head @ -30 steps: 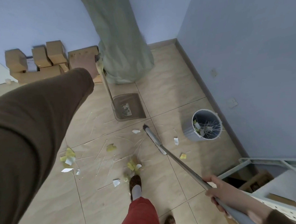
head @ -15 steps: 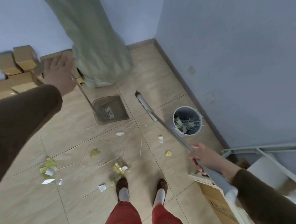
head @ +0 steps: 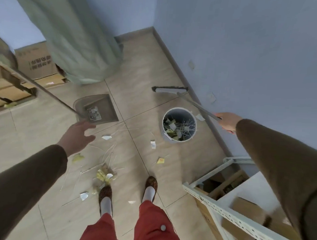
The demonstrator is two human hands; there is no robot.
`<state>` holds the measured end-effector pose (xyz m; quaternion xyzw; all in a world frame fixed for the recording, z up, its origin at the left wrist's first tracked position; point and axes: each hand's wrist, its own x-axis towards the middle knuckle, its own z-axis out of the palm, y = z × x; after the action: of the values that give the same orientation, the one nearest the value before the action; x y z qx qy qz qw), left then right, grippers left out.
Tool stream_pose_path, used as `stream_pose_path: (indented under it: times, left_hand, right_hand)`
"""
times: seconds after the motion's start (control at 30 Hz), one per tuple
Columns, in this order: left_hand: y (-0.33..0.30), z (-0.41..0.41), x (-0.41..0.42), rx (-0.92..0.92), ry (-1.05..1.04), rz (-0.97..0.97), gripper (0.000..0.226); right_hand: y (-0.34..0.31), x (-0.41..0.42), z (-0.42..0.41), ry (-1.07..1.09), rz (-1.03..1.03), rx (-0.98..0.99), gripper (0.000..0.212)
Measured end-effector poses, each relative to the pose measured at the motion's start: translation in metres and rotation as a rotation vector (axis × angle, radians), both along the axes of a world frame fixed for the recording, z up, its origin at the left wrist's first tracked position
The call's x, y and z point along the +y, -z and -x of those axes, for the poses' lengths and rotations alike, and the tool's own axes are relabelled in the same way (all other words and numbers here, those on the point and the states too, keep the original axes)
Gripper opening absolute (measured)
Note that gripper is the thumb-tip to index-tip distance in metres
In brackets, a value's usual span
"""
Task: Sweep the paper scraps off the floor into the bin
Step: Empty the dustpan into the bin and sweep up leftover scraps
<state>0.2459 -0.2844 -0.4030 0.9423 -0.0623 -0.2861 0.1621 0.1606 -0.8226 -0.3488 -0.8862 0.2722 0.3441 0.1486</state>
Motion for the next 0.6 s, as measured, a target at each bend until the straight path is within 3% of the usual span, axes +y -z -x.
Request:
stream_pose_path:
  times: [0.1,0.3,0.47,0.6]
  left_hand:
    - [0.013,0.029,-0.033,0.083,-0.003,0.010,0.043]
    - [0.024,0.065,-0.074,0.158,0.035,-0.016,0.040]
    - [0.014,0.081,-0.093,0.159,0.043,0.022,0.038]
    - [0.004,0.100,-0.099,0.139,0.053,0.087,0.036]
  right_hand:
    - [0.042,-0.045,0.016,-0.060,0.081,0.012,0.054]
    - [0.101,-0.082,0.099,0.037,0.138,0.123,0.059]
    - [0.099,-0.044,0.170,0.090,0.147,0.270,0.068]
    - [0.082,0.037,0.202,0.151,0.084,0.290,0.057]
